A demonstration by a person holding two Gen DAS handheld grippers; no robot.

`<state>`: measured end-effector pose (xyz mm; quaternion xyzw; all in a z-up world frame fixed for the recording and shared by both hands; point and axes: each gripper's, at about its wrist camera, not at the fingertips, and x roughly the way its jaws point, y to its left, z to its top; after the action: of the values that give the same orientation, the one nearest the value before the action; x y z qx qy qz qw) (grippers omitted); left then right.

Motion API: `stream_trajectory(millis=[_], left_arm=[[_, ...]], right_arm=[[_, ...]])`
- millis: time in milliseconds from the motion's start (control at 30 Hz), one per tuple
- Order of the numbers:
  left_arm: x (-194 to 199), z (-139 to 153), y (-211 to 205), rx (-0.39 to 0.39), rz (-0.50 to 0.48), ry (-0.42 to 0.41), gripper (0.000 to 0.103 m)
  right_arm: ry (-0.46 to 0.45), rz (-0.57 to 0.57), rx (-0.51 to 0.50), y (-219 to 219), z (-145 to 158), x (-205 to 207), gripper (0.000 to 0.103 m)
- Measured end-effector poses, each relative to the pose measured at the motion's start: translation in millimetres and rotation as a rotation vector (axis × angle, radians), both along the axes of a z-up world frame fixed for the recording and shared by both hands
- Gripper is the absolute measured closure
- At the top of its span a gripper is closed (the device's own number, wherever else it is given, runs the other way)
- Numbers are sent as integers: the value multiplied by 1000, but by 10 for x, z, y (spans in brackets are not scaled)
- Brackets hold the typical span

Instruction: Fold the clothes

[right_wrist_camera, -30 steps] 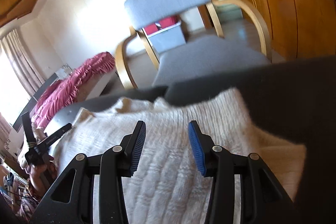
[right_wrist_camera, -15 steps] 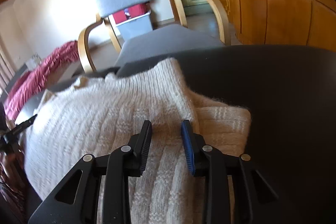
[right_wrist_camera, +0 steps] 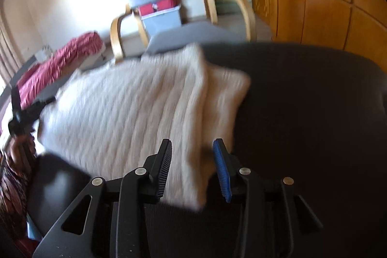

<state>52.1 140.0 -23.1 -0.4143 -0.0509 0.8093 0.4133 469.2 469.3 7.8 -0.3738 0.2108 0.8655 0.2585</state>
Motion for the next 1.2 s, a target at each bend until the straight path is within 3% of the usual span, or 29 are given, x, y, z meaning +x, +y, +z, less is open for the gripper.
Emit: stream_trajectory(millis=[133,200,300,467,567,633,667,700,833,900,967,1067,1200], left_arm=[[88,-4,-252,-23,-62,-12,57],[161,17,-343,-48,-98,4,57],[275,8,-398,-101,-154,22,57],[452,-28,-348,-197,-223,75,57],[463,9,-369,-236,-174,94,55],[459,1,-440,-209,-157,62,55],[465,-7,-463,-195,-158,46,55],[494,-8,-449,-188,-172,49,55],[626,-5,-358,-188,-233,82,55],[731,9,-261,-227,-266,138,72],[839,65,-212,-267,-285,198,88],[934,150,-223,-287,-302,226,92],[950,264,-447,-232,-318,161,93]], right_arm=[[-7,-14,-15,-21,-165,-6,64],[30,-20,-43,16,-167,13,81],[85,-66,-64,92,-119,41,88],[90,-76,-72,108,-187,37,88],[100,-62,-75,89,-165,38,85],[134,-48,-137,90,-167,90,82],[139,-35,-150,79,-163,115,71],[129,-17,-136,49,-168,109,67],[73,23,-43,-73,-203,25,68],[60,21,-25,-94,-192,-30,86],[67,8,-27,-87,-153,-41,90],[89,-11,-31,-75,-77,-11,93],[136,-18,-37,-91,78,197,95]])
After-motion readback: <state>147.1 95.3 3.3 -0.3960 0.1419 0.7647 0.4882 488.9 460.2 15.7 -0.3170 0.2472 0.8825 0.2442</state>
